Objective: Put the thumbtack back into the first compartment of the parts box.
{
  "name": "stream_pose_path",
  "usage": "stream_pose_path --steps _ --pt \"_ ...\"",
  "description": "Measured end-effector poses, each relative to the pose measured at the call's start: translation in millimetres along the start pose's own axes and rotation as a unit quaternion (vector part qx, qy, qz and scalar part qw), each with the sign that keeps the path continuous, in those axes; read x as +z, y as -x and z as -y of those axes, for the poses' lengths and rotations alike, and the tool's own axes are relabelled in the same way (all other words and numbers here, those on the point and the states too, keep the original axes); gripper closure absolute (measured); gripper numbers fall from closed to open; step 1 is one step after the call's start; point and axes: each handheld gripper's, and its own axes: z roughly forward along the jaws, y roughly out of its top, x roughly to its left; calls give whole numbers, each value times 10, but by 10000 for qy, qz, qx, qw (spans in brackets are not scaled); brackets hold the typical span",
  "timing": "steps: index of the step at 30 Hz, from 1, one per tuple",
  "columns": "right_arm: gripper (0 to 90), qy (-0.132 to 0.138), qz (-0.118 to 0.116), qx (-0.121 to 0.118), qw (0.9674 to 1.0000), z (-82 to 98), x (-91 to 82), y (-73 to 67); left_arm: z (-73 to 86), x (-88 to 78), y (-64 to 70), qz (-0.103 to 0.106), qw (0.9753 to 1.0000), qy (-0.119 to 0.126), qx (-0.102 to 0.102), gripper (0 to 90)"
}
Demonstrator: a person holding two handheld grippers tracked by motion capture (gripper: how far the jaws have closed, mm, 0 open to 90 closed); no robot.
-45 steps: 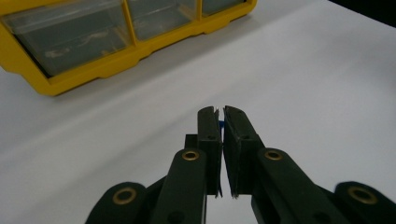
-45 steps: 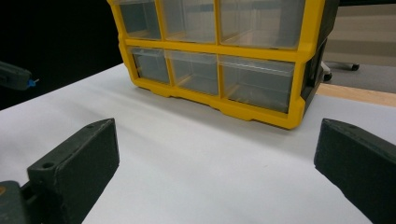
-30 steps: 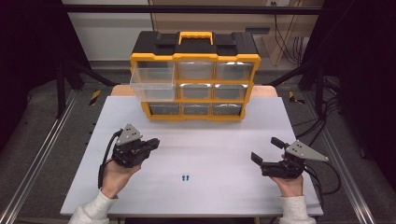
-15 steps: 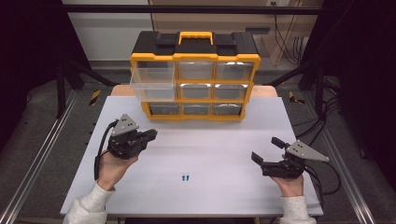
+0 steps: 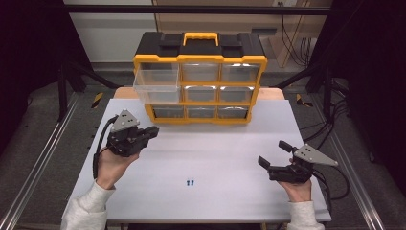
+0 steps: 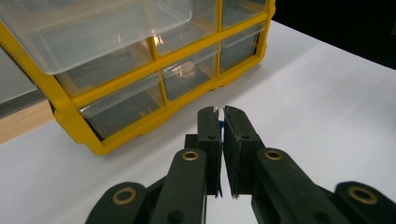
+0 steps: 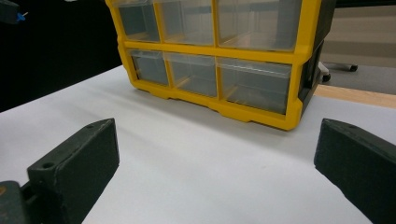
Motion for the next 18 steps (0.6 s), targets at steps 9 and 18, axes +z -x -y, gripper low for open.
stream_pose_path --steps 9,18 --pt "5 12 -4 32 10000 -4 -4 -4 -120 -77 -36 -31 9999 68 72 850" --pt "5 22 2 25 10000 -5 -6 -1 -264 -159 -52 -76 9997 165 140 850"
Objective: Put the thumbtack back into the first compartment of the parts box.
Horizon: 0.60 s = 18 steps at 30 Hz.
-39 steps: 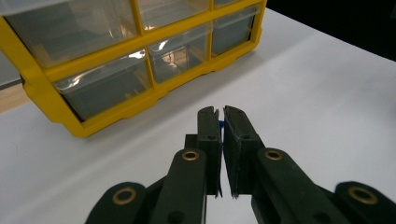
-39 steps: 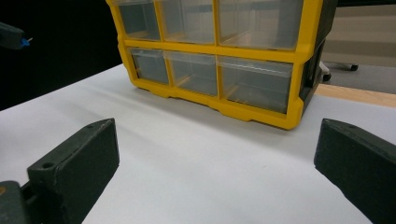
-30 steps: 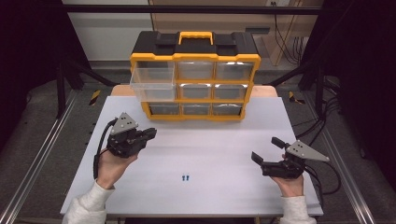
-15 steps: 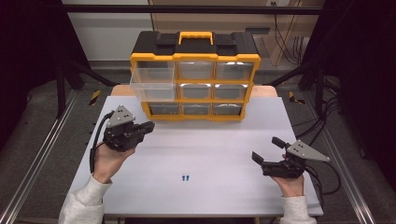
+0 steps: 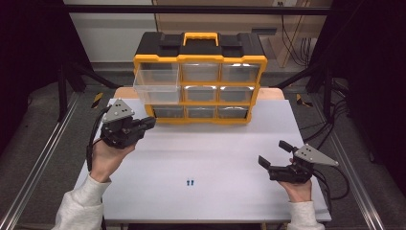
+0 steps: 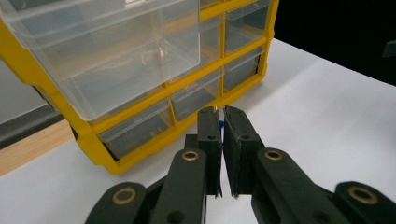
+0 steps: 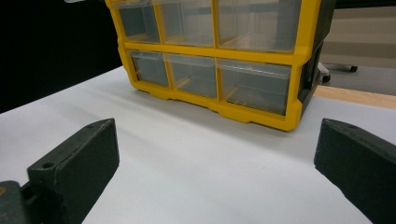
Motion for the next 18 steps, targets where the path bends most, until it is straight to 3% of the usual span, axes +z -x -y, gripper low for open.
stream_pose_path --steps 10,18 --pt "5 9 -4 -17 10000 0 -1 2 -149 -84 -28 -69 9998 108 138 849" --pt "5 7 -6 -23 10000 -1 -3 3 -293 -148 -57 -83 9997 172 118 849"
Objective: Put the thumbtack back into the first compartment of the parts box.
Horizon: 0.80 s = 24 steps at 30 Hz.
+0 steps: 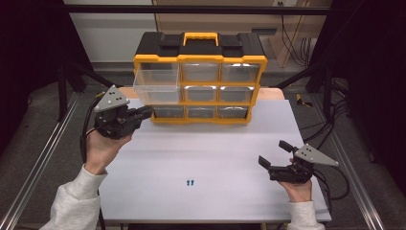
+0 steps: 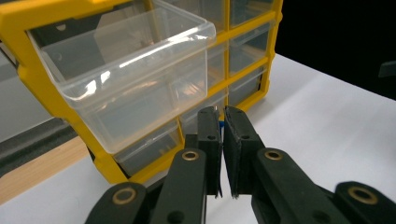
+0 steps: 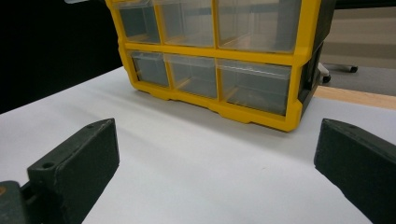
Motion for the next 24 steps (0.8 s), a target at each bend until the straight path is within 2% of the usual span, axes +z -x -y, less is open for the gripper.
stream_pose_path --steps 10,24 --pt "5 2 1 4 10000 -1 -1 1 -169 -53 -34 -34 9999 151 -7 849" --pt "5 11 10 0 10000 -1 -2 2 -403 10 -141 -193 9996 211 41 848"
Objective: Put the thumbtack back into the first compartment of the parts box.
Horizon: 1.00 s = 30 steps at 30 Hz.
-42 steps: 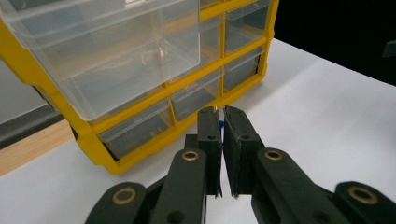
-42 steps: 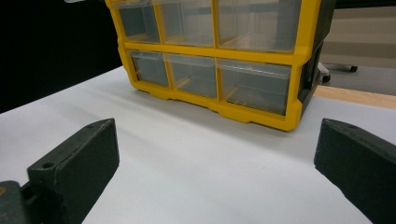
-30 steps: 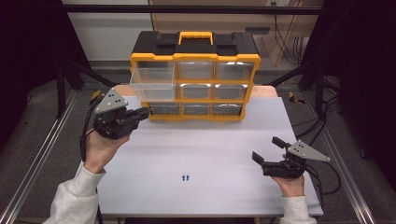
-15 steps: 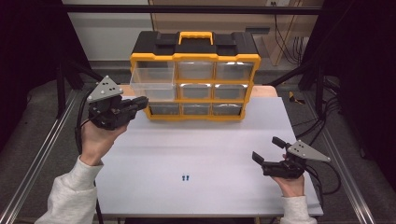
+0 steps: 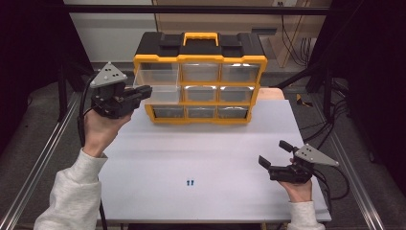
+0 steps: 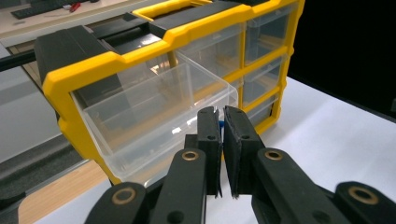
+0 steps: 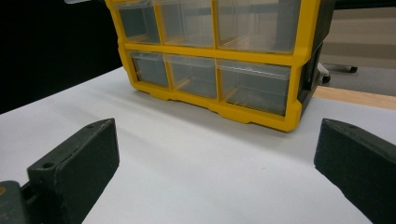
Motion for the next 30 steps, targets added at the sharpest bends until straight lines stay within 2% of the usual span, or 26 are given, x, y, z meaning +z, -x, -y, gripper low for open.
stream_pose_path --steps 14,30 --pt "5 -17 6 -12 10000 2 3 3 -141 149 -110 -205 9998 -49 18 848" --pt "4 -12 17 2 10000 0 0 3 -160 394 -253 -440 9986 -294 23 847"
